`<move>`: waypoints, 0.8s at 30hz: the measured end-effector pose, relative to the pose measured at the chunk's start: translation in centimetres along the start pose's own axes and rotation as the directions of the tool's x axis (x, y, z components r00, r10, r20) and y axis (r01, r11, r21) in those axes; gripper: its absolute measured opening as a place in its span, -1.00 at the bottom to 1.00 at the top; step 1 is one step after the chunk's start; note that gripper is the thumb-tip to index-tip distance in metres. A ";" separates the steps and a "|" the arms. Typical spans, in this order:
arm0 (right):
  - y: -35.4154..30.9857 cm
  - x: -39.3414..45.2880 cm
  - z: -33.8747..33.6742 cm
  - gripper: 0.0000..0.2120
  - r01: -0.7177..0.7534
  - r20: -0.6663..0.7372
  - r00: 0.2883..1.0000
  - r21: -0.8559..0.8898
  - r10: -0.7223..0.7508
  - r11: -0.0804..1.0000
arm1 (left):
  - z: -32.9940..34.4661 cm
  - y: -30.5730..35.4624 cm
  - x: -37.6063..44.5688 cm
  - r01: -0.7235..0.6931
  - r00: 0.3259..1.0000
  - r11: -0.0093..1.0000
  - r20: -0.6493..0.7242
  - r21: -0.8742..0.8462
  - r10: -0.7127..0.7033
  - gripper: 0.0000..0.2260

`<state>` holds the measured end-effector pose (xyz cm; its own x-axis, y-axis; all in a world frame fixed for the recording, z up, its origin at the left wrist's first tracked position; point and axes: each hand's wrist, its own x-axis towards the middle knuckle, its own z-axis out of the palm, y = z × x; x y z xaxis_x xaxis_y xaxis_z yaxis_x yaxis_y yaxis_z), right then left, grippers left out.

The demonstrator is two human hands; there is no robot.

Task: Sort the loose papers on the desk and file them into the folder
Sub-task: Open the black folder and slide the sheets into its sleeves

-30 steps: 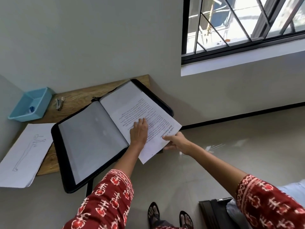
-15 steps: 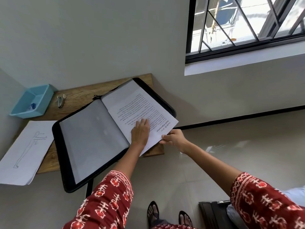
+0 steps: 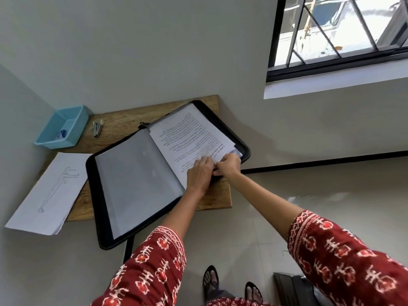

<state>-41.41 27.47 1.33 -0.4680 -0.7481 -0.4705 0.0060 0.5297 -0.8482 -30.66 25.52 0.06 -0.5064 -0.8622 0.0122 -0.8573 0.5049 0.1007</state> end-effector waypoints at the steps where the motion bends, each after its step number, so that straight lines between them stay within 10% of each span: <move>1: -0.3 0.2 0.3 -0.86 0.004 -0.008 1.000 -0.008 -0.004 1.000 | 0.0 -0.2 0.0 -0.003 1.000 1.000 -0.015 0.000 0.003 -0.75; 15: -0.5 0.2 0.4 -0.84 -0.087 -0.051 0.994 0.158 0.096 0.984 | -0.1 -0.8 -0.4 -0.159 0.971 0.987 -0.188 -0.031 0.151 -0.78; 24: 0.8 0.5 0.7 -0.84 -0.058 -0.076 0.994 0.177 0.073 0.983 | 0.3 -1.0 -0.6 -0.122 0.992 0.992 -0.041 -0.037 0.120 -0.64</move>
<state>-41.00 27.26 0.28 -0.5320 -0.6750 -0.5111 0.1894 0.4935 -0.8489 -29.55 25.52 -0.30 -0.6014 -0.7963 0.0647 -0.7853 0.6041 0.1356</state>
